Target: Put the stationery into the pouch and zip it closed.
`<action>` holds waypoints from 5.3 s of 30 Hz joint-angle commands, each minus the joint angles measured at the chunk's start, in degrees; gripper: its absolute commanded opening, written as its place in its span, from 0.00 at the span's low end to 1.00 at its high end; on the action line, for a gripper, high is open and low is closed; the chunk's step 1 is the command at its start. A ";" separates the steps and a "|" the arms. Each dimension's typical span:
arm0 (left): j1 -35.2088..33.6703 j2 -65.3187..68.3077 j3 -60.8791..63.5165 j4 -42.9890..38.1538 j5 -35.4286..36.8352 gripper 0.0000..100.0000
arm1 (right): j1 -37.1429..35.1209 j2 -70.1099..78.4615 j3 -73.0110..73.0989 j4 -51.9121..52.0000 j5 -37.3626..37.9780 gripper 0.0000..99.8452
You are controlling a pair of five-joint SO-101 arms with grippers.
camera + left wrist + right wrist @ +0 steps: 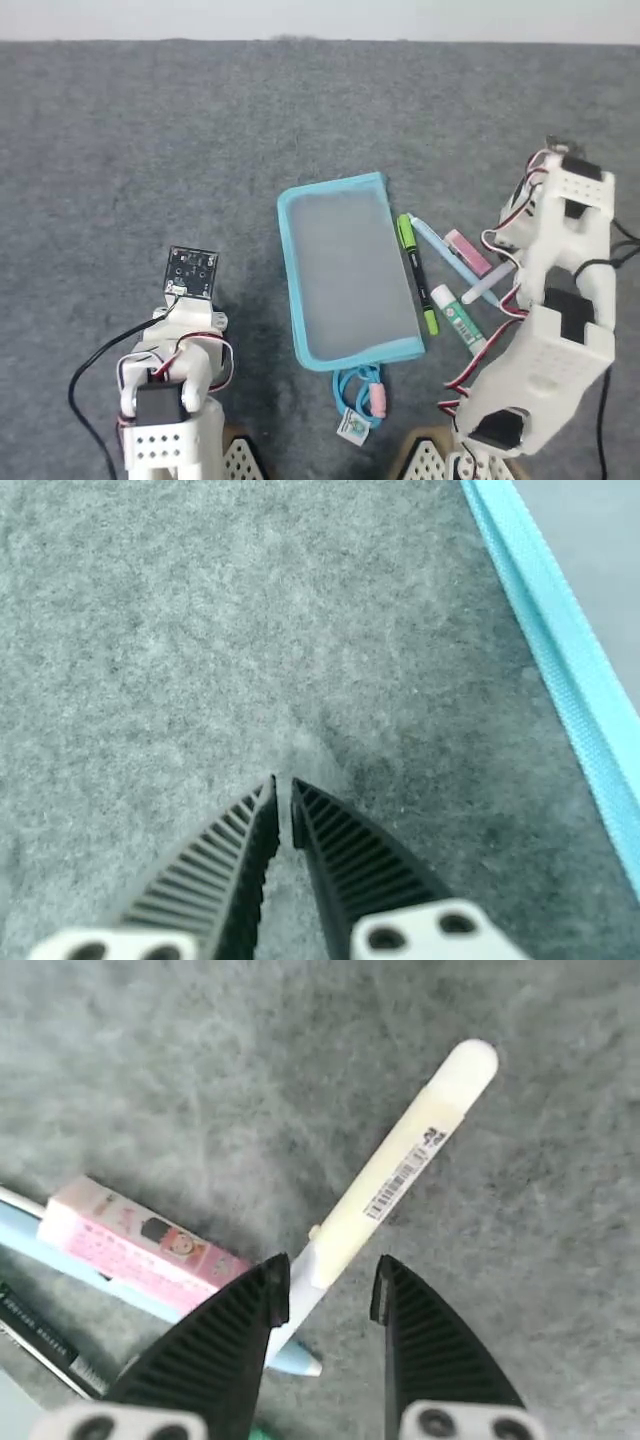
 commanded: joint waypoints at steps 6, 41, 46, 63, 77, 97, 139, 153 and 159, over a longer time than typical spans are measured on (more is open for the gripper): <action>-0.35 0.26 -0.31 0.26 -0.70 0.02 | -0.66 2.15 0.18 -2.42 -0.97 0.14; -0.35 0.26 -0.31 0.26 -0.70 0.02 | 28.97 -4.79 -9.49 -6.99 70.68 0.01; -0.35 0.26 -0.31 0.26 -0.70 0.02 | 29.76 -1.45 -9.49 -10.77 70.33 0.01; -0.35 0.26 -0.31 0.26 -0.70 0.02 | 26.95 -8.75 -9.49 -1.63 64.26 0.16; -0.35 0.26 -0.31 0.26 -0.70 0.02 | -12.88 -28.44 14.15 6.02 37.63 0.16; -0.35 0.26 -0.31 0.26 -0.70 0.02 | -18.15 -6.11 7.82 -7.43 35.60 0.16; -0.35 0.26 -0.31 0.26 -0.70 0.02 | 25.01 -7.96 -1.14 -4.97 61.19 0.01; -0.35 0.26 -0.31 0.26 -0.70 0.02 | 28.53 -1.19 -7.65 -12.44 63.65 0.01; -0.35 0.26 -0.31 0.26 -0.70 0.02 | 28.88 -0.22 -7.47 -12.35 63.56 0.09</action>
